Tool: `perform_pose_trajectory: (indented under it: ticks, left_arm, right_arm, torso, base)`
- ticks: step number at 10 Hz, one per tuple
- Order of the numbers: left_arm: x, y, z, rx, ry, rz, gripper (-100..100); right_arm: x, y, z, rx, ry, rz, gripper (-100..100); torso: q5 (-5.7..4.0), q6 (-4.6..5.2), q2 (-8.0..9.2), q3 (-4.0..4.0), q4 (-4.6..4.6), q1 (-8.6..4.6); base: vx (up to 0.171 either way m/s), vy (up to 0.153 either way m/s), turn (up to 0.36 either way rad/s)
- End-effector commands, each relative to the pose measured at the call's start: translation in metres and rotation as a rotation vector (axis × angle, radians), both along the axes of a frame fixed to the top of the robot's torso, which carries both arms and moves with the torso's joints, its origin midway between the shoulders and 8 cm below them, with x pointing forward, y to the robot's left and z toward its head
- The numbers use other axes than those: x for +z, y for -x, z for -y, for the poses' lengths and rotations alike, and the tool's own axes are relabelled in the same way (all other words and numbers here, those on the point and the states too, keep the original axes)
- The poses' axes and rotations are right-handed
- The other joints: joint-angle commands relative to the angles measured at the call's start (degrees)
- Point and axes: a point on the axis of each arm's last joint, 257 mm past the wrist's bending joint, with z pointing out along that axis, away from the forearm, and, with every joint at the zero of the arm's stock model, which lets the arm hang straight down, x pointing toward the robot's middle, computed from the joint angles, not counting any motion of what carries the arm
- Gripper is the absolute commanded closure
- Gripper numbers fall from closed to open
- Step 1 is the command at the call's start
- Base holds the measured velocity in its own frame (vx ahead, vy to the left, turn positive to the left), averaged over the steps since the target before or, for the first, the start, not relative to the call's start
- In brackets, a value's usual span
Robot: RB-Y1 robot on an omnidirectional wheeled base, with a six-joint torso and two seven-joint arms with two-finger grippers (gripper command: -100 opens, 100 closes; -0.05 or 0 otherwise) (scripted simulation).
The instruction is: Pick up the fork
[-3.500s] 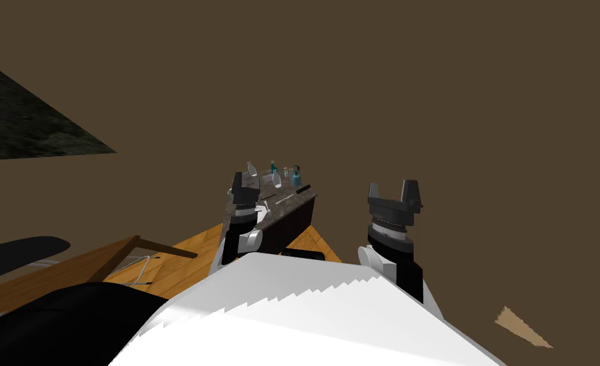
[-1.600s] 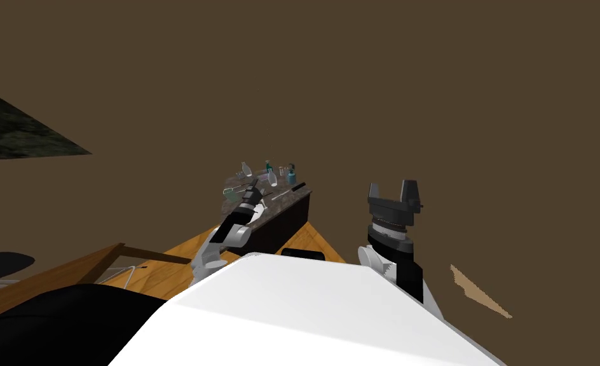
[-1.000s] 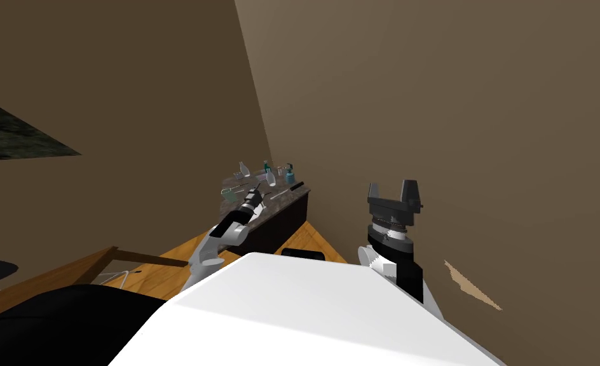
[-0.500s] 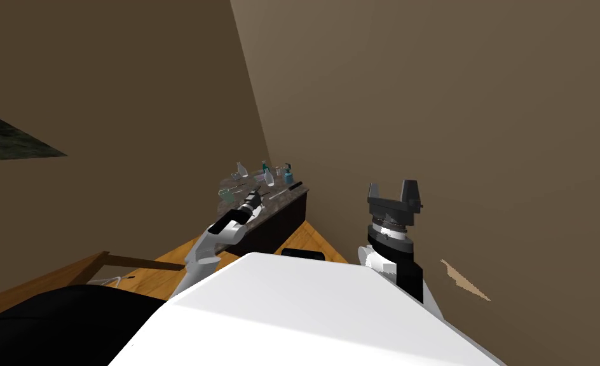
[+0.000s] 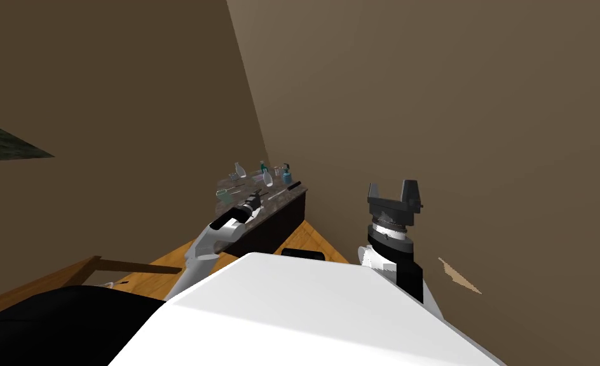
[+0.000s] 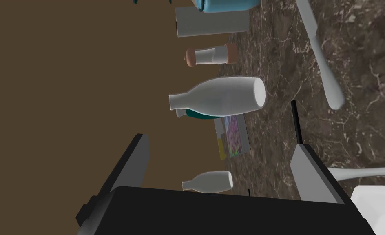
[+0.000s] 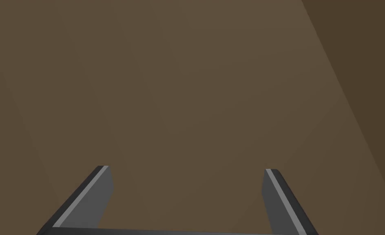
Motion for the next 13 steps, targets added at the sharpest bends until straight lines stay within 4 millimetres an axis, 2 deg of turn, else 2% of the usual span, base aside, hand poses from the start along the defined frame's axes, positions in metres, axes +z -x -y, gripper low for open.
perform_pose_trajectory:
  ticks: [1, 2, 5, 7, 10, 12, 13]
  left_arm:
    - [-0.011, 0.002, -0.004, 0.001, -0.005, -0.050, -100]
    - [-0.014, 0.003, -0.004, 0.002, -0.005, -0.063, -100]
    - [-0.041, 0.009, -0.018, -0.004, -0.027, -0.189, -100]
    - [-0.049, 0.012, -0.019, -0.001, -0.026, -0.225, -100]
    - [-0.073, 0.022, -0.034, -0.011, -0.056, -0.349, -100]
    - [-0.081, 0.026, -0.035, -0.009, -0.055, -0.382, -100]
    - [-0.088, 0.030, -0.042, -0.017, -0.072, -0.426, -100]
  right_arm:
    - [0.000, 0.000, 0.000, 0.000, 0.000, 0.000, 0]
    - [0.000, 0.000, 0.000, 0.000, 0.000, 0.000, 0]
    - [0.000, 0.000, 0.000, 0.000, 0.000, 0.000, 0]
    - [0.000, 0.000, 0.000, 0.000, 0.000, 0.000, 0]
    - [0.000, 0.000, 0.000, 0.000, 0.000, 0.000, 0]
    - [0.000, 0.000, 0.000, 0.000, 0.000, 0.000, 0]
    - [0.000, 0.000, 0.000, 0.000, 0.000, 0.000, 0]
  torso:
    - [0.00, 0.00, 0.00, 0.00, 0.00, 0.00]
    - [0.00, -0.02, 0.00, 0.00, 0.00, 0.01]
    - [0.00, -0.02, -0.02, -0.01, 0.00, 0.02]
    - [0.00, -0.03, -0.01, 0.00, 0.00, 0.03]
    - [0.01, -0.02, -0.04, -0.02, -0.01, 0.03]
    - [0.01, -0.03, -0.06, -0.03, -0.01, 0.06]
    - [0.01, -0.04, -0.05, -0.03, -0.01, 0.04]
  base:
    - [-0.011, -0.002, -0.048]
    - [-0.005, 0.000, 0.010]
    - [-0.007, -0.001, -0.073]
    - [-0.003, 0.001, -0.020]
    - [0.002, 0.003, -0.077]
    - [0.003, 0.004, -0.024]
    - [0.011, 0.004, -0.103]
